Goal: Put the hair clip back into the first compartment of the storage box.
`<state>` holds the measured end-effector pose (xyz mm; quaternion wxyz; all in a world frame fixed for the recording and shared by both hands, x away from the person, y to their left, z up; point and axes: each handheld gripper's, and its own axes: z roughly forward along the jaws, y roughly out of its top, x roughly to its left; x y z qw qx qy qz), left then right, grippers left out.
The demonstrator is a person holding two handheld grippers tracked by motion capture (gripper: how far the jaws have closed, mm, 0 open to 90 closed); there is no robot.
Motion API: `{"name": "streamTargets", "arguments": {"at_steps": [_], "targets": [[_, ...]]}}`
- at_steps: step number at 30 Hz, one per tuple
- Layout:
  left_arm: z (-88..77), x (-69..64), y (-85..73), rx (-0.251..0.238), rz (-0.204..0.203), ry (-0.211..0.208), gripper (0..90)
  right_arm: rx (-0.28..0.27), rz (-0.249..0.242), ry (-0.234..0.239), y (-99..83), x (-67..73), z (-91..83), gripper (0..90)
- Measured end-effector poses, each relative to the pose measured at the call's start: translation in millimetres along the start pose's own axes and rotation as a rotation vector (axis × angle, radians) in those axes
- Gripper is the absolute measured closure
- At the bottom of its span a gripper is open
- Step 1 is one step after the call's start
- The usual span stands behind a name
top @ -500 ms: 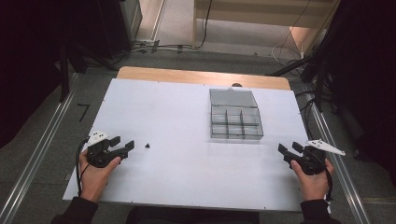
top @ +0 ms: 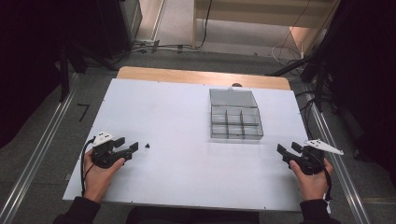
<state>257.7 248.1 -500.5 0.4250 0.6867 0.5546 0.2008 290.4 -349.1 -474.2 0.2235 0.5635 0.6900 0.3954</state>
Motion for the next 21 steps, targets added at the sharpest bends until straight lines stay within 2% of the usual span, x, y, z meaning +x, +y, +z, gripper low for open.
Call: {"name": "streamTargets", "arguments": {"at_steps": [21], "targets": [[11.7,-11.6,1.5,0.019,0.025,-0.018,37.0,-0.004,0.002,-0.007,-0.1,0.4,0.5,32.5]]}}
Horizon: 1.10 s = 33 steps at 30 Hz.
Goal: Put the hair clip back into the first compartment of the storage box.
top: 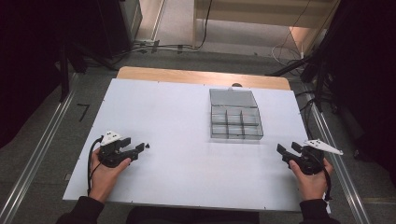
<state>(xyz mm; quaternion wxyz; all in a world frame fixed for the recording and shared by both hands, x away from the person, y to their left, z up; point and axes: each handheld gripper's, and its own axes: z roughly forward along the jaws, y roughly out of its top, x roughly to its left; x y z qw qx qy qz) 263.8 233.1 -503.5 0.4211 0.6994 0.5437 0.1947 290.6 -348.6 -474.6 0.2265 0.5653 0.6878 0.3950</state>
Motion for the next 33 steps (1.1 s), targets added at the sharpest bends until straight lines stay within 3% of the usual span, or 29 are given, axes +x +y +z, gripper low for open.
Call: {"name": "streamTargets", "arguments": {"at_steps": [12,33], "targets": [[7.5,-5.0,2.0,0.010,0.015,-0.001,37.2,0.000,0.002,-0.001,0.1,0.6,-0.2,32.5],[22.5,-13.9,7.2,0.063,0.058,-0.008,60.4,0.000,-0.005,-0.001,0.3,2.0,0.3,32.6]]}}
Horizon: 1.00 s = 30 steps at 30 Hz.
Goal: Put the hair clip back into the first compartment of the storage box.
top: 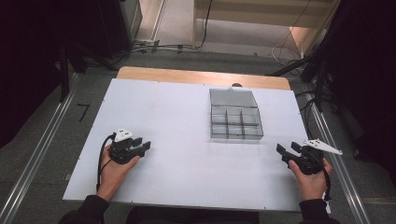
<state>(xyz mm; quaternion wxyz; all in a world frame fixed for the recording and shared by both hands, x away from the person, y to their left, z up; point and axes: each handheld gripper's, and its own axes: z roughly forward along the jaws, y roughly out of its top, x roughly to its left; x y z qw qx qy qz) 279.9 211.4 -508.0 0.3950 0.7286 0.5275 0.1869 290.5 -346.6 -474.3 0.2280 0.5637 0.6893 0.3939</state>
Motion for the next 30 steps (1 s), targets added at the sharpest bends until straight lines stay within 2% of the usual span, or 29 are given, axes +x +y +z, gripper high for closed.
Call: {"name": "streamTargets", "arguments": {"at_steps": [7,20,30], "targets": [[1.9,-0.6,0.8,0.014,0.000,0.000,68.0,0.001,-0.003,-0.002,0.1,1.2,-0.2,32.6],[6.9,-5.0,0.9,0.037,0.010,-0.003,69.6,0.002,-0.008,-0.006,0.1,1.7,0.2,32.6],[8.4,-11.2,-1.0,0.029,0.025,0.033,80.3,-0.002,-0.012,-0.010,0.2,1.6,-0.2,32.8]]}}
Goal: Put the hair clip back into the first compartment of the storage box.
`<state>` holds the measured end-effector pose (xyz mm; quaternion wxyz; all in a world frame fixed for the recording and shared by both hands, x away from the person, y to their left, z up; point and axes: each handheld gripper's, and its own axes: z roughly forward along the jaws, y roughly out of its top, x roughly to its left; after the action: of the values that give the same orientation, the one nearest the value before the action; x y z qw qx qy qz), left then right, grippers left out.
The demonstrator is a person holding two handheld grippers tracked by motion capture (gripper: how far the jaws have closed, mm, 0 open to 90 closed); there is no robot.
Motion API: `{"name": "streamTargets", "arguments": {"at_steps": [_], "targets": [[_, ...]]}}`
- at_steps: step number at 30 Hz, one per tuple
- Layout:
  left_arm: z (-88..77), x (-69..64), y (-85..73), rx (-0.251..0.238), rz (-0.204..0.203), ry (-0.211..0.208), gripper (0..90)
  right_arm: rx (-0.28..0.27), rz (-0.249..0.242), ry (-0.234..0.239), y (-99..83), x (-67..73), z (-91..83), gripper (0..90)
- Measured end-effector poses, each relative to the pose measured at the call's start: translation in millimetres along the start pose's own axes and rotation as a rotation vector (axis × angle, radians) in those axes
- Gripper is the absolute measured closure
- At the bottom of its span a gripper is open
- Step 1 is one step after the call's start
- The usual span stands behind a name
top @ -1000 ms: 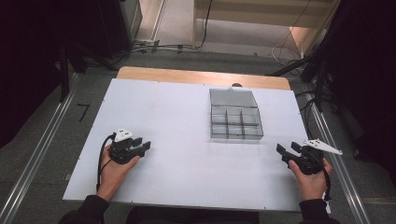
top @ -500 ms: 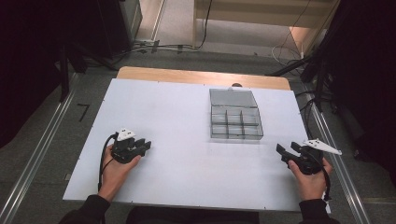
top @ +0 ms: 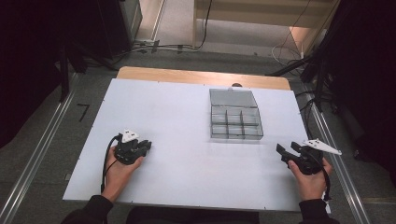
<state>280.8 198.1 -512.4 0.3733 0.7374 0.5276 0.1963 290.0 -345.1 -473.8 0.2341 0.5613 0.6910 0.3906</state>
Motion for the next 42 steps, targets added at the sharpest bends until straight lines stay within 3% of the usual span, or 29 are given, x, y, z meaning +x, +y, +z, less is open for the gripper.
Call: {"name": "streamTargets", "arguments": {"at_steps": [14,26,42], "targets": [[-5.4,0.8,8.3,-0.032,-0.036,-0.051,80.7,-0.002,0.000,0.001,0.2,0.1,-0.3,32.9],[-1.2,-8.7,21.7,-0.020,-0.039,-0.089,80.6,-0.001,0.003,-0.001,0.1,-0.4,-0.7,32.9],[-2.3,-21.8,40.7,-0.059,-0.044,-0.122,80.7,-0.006,0.004,0.006,0.2,-1.4,-1.1,32.9]]}}
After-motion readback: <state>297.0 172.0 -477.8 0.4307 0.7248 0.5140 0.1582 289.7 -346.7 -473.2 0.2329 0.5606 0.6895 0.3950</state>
